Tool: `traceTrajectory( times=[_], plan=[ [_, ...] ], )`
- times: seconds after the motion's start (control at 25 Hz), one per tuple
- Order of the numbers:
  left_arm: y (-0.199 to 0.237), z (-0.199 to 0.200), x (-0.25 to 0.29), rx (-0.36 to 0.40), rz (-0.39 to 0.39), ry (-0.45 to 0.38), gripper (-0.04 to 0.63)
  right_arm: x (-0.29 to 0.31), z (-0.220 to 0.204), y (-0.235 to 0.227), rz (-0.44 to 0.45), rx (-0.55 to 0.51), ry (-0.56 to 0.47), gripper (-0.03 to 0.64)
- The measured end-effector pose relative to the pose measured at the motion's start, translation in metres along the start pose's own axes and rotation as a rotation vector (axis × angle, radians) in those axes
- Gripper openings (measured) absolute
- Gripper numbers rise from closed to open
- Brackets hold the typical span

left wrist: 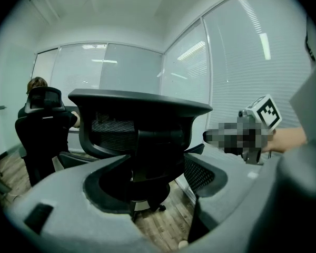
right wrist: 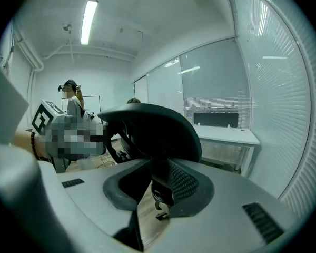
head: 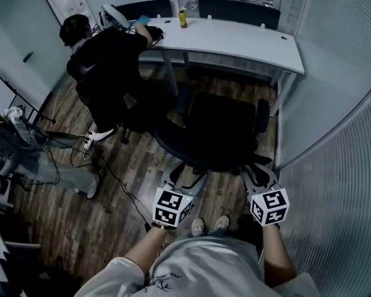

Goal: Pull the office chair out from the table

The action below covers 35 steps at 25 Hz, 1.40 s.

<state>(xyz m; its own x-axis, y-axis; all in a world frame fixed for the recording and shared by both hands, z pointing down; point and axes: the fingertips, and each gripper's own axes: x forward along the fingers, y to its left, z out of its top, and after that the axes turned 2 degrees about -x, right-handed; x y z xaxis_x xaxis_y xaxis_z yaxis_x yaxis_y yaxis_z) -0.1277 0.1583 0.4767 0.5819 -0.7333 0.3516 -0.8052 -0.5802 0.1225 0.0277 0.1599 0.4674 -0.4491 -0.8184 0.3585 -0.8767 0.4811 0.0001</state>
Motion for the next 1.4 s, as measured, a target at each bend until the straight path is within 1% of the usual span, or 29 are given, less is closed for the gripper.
traceTrajectory(
  times=[0.16,0.28,0.36,0.48,0.6,0.68,0.72,0.92,1.04,1.12,1.4],
  plan=[
    [-0.009,-0.003,-0.009,-0.025,0.001,0.001,0.316,-0.008,0.001,0.013,0.029,-0.001,-0.007,0.065],
    [-0.017,-0.006,-0.015,-0.01,-0.005,0.011,0.313,-0.012,0.002,0.021,0.045,0.006,-0.007,0.046],
    [-0.022,-0.01,-0.017,0.008,-0.01,0.022,0.277,-0.013,0.002,0.027,0.052,0.003,0.002,0.037],
    [-0.029,-0.017,-0.02,0.003,-0.017,0.026,0.236,-0.014,-0.004,0.034,0.064,0.005,0.022,0.017],
    [-0.039,-0.011,-0.02,0.0,-0.029,0.011,0.191,-0.016,-0.008,0.044,0.088,0.011,0.032,0.011],
    [-0.045,-0.008,-0.02,0.005,-0.042,-0.002,0.125,-0.016,-0.007,0.05,0.101,0.012,0.032,0.008],
    [-0.048,-0.008,-0.019,0.008,-0.048,-0.004,0.104,-0.017,-0.007,0.053,0.106,0.012,0.033,0.008],
    [-0.058,-0.007,-0.018,0.028,-0.058,0.004,0.052,-0.02,-0.009,0.059,0.117,0.028,0.041,0.008],
    [-0.06,-0.008,-0.015,0.024,-0.053,0.004,0.021,-0.021,-0.011,0.059,0.121,0.031,0.043,0.008],
    [-0.061,-0.007,-0.014,0.02,-0.047,0.006,0.011,-0.023,-0.011,0.058,0.12,0.034,0.041,0.008],
    [-0.062,-0.005,-0.012,0.015,-0.043,0.006,0.011,-0.025,-0.009,0.056,0.113,0.047,0.042,0.008]
  ],
)
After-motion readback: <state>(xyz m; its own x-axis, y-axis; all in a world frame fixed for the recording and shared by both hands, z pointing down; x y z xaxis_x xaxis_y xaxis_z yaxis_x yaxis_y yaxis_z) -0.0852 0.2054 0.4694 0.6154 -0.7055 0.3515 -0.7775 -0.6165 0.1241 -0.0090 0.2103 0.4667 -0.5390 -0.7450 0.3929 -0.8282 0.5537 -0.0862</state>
